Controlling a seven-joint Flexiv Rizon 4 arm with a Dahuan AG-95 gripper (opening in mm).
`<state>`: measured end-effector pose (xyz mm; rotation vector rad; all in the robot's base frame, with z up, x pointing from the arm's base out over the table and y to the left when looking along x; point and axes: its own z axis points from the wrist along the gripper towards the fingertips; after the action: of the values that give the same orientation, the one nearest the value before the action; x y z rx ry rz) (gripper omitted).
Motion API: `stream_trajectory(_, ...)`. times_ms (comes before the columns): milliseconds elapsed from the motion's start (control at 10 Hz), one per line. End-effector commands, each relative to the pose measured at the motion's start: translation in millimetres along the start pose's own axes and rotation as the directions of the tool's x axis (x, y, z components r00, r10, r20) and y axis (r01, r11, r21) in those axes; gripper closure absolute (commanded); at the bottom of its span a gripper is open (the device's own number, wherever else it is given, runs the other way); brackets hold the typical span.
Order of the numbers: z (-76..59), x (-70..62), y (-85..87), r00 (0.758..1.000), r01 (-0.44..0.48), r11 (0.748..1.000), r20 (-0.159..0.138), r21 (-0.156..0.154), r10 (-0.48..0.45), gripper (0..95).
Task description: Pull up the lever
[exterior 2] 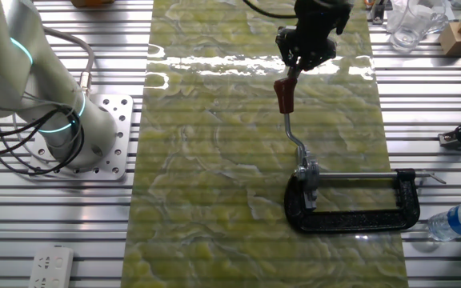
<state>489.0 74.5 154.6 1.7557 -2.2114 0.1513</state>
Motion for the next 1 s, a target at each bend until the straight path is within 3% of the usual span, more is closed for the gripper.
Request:
stream_trajectory(100, 10.2, 4.4, 5.5, 0.997, 0.016, 1.000, -0.077, 0.008, -0.015, 95.0)
stream_trajectory(300, 17.7, 6.0, 8.3, 0.995, 0.023, 1.000, -0.101, 0.014, -0.022, 95.0)
stream_trajectory(400, 18.4, 6.0, 8.2, 0.990, 0.039, 0.999, -0.137, 0.021, -0.036, 95.0)
stream_trajectory(600, 18.4, 7.0, 7.9, 0.984, 0.057, 0.998, -0.171, 0.025, -0.052, 95.0)
stream_trajectory(1000, 17.3, 22.4, 5.0, 0.980, 0.100, 0.995, -0.176, 0.018, -0.095, 95.0)
